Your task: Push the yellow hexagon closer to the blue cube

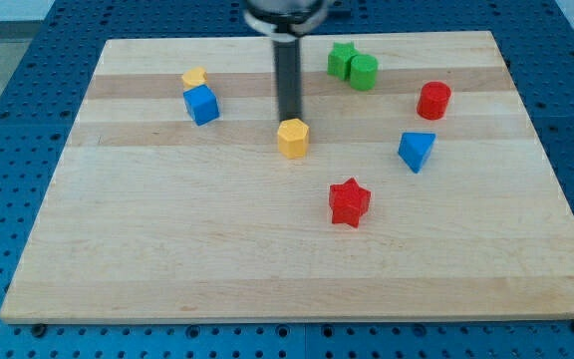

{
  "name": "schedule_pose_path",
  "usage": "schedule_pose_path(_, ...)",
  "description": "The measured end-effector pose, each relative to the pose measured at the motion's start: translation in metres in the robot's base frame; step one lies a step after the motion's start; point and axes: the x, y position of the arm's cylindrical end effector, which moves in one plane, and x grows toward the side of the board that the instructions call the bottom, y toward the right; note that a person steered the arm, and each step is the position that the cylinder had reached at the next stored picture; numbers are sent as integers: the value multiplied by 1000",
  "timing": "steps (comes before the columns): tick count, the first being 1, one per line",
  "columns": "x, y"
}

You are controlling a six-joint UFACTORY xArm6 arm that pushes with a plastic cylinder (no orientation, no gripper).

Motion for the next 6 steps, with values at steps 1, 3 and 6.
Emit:
schedule_pose_path(1,6,47)
schedule_pose_path(3,47,-14)
schedule_pose_path(6,43,-84)
